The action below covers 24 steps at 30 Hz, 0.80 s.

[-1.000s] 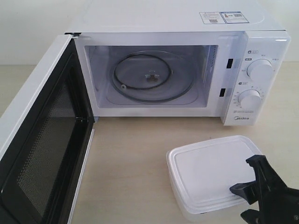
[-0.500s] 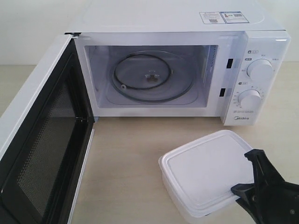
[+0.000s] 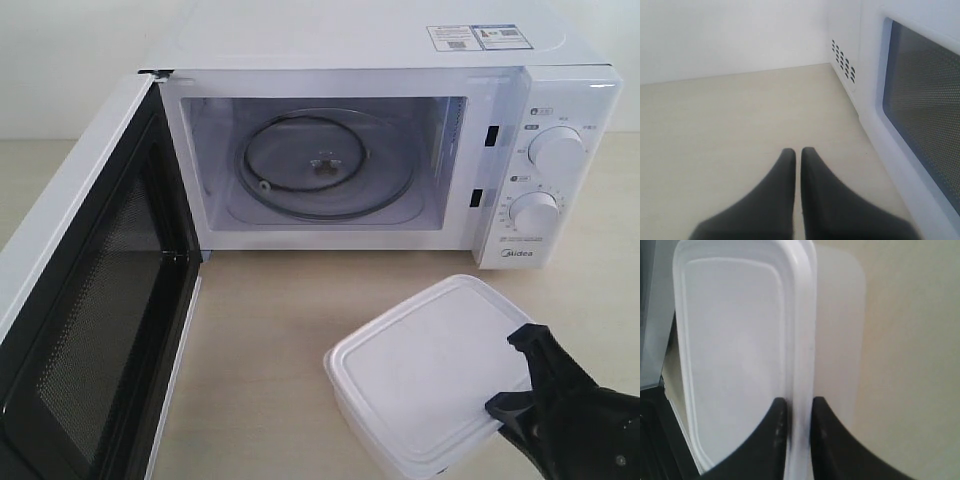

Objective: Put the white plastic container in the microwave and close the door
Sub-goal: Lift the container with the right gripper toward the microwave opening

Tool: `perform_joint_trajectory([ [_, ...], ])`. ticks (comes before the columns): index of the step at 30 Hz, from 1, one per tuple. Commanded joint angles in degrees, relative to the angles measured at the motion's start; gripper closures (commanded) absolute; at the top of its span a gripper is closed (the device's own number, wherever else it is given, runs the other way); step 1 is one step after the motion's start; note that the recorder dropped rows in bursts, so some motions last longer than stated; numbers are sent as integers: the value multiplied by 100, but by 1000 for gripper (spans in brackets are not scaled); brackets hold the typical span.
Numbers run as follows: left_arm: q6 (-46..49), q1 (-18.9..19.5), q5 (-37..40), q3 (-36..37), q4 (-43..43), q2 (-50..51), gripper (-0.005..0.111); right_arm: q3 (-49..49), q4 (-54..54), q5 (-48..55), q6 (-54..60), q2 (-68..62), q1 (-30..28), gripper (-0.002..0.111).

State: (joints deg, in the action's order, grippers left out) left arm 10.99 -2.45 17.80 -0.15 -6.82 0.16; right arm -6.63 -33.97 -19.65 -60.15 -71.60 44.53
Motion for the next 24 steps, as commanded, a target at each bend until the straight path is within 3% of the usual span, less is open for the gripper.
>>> perform_joint_trajectory([
  [1, -31, 14, -3, 15, -41, -16, 102, 18, 552, -138, -142, -27, 8, 108],
  [9, -31, 14, -3, 15, -41, -16, 102, 18, 1256, -244, -745, -27, 8, 108],
  [16, -31, 14, -3, 15, -41, -16, 102, 18, 2401, -952, -2018, -27, 8, 108],
  [24, -31, 14, -3, 15, -41, -16, 102, 18, 2806, -1422, -2495, -27, 8, 108],
])
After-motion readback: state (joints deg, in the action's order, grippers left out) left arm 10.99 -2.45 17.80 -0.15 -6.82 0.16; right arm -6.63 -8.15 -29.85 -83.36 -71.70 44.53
